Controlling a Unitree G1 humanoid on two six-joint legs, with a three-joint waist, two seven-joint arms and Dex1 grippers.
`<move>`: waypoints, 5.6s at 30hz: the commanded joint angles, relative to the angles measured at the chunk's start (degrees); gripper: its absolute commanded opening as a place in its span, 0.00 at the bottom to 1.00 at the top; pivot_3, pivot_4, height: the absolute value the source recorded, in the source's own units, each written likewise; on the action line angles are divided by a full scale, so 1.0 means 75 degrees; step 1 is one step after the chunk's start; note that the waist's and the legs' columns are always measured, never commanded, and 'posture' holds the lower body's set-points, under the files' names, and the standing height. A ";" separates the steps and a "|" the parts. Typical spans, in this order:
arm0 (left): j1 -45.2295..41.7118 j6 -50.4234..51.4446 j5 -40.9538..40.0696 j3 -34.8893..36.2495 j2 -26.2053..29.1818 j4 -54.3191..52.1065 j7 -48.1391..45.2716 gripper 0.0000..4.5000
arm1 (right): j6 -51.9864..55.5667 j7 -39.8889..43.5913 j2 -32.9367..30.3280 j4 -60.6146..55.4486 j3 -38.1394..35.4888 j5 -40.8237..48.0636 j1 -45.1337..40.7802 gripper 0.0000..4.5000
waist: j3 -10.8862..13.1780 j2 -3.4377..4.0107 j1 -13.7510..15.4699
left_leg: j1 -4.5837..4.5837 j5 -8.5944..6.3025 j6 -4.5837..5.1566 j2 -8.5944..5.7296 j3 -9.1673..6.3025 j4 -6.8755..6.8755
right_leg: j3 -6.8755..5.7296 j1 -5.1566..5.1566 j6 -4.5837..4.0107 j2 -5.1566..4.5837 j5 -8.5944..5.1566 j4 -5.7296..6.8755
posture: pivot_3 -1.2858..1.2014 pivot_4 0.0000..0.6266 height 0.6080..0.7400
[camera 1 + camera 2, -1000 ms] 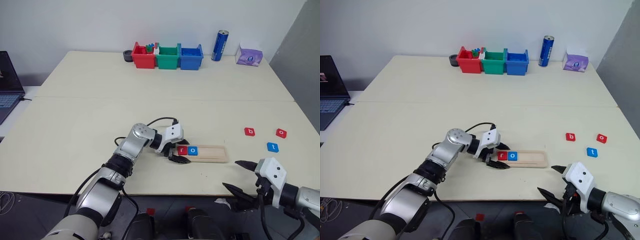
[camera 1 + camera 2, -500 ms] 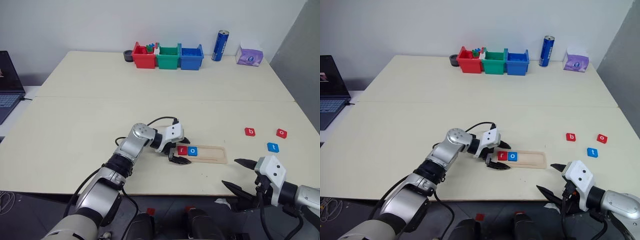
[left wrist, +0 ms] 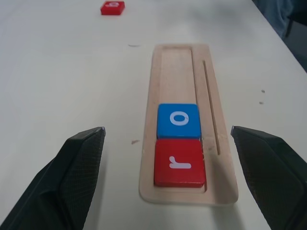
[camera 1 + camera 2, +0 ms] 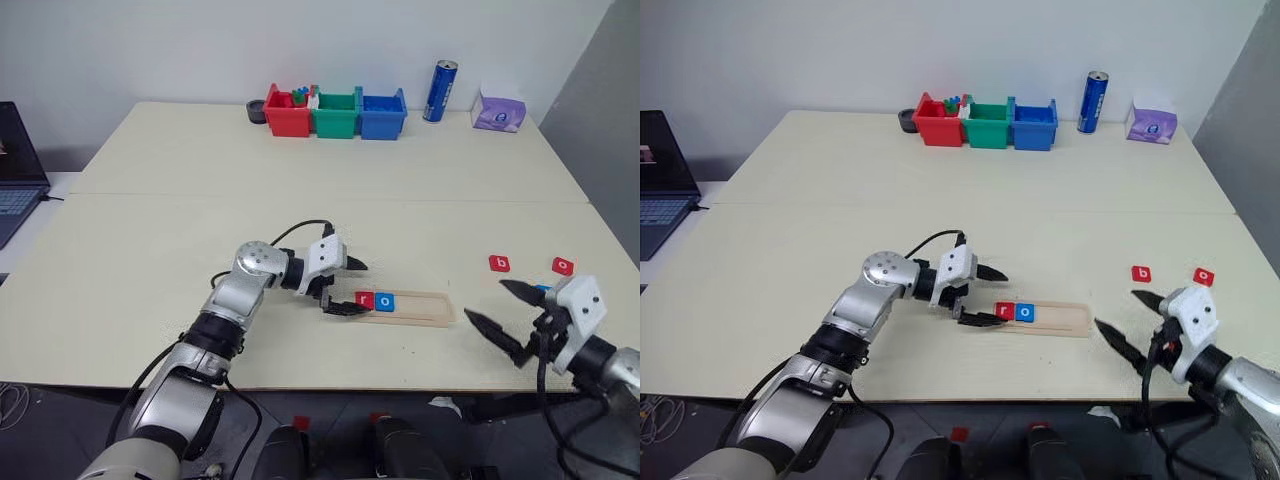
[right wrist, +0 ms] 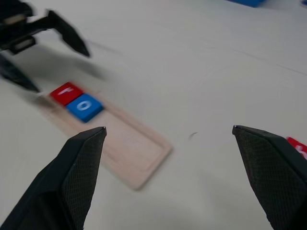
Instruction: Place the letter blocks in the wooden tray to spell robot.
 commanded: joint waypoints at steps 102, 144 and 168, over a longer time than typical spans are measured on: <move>0.2162 0.0718 -0.2067 0.0900 0.2245 -0.3194 -0.0605 1.00 | -0.1405 0.4608 -0.2822 0.4821 0.3196 -0.2411 -0.3312 0.59 | 0.0006 0.0023 -0.0012 | 0.0006 -0.0001 0.0003 0.0013 0.0015 -0.0013 | 0.0004 -0.0006 -0.0010 -0.0011 -0.0001 -0.0014 | 0.52 0.24 1.00; 0.2906 -0.0165 -0.1844 0.1099 0.2557 -0.2851 -0.0553 1.00 | 0.0137 0.4007 -0.1129 0.3389 0.5345 -0.2748 -0.5540 0.33 | 0.0016 0.0030 -0.0009 | -0.0003 -0.0001 0.0003 0.0013 0.0003 -0.0014 | -0.0016 -0.0012 -0.0043 -0.0024 0.0018 -0.0013 | 0.52 0.24 1.00; 0.2910 -0.0009 -0.1843 0.1054 0.2456 -0.3009 -0.0406 1.00 | 0.0264 0.3798 -0.1184 0.2771 0.4475 -0.2622 -0.5374 0.85 | 0.0016 0.0031 -0.0008 | -0.0003 -0.0001 0.0003 0.0014 -0.0002 -0.0014 | -0.0018 -0.0012 -0.0044 -0.0024 0.0019 -0.0012 | 0.52 0.24 1.00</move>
